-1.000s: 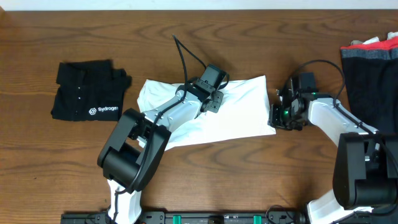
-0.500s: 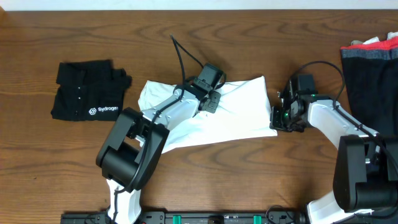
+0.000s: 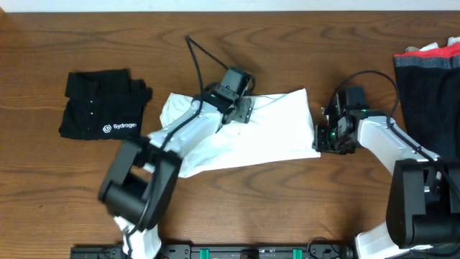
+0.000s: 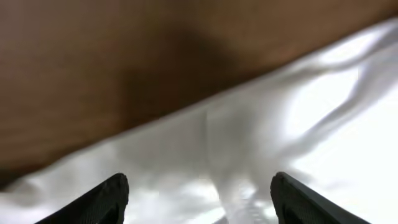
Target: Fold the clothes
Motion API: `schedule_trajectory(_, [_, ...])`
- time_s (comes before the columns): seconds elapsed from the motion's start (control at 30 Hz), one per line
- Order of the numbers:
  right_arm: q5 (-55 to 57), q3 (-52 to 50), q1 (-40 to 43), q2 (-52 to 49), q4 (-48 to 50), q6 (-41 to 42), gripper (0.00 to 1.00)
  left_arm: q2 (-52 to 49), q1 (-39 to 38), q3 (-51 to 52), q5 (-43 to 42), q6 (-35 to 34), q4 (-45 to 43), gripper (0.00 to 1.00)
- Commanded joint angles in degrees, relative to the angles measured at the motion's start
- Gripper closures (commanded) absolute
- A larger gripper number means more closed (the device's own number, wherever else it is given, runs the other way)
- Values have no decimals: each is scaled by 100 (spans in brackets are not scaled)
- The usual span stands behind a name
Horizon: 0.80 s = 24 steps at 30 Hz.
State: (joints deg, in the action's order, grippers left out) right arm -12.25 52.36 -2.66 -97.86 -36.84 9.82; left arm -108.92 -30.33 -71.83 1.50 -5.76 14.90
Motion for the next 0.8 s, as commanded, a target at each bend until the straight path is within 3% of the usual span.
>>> schedule_trajectory(0.0, [-286, 76, 181, 533, -2, 232, 81, 323, 4, -105, -31, 20, -195, 32])
schedule_trajectory(0.07, [-304, 96, 247, 756, 2, 463, 89, 293, 4, -105, -221, 17, -219, 37])
schedule_trajectory(0.17, [-448, 96, 260, 949, 170, 553, 83, 175, 4, -105, -446, 20, -264, 38])
schedule_trajectory(0.33, [-922, 83, 107, 866, 866, 481, 87, -140, 4, -105, -968, 17, -581, 55])
schedule_trajectory(0.47, [-922, 83, -151, 671, 1329, 496, 81, -444, 4, -105, -1010, 17, -765, 55])
schedule_trajectory(0.77, [-901, 83, -420, 109, 1930, 656, 81, -796, 4, -105, -1003, 20, -861, 56])
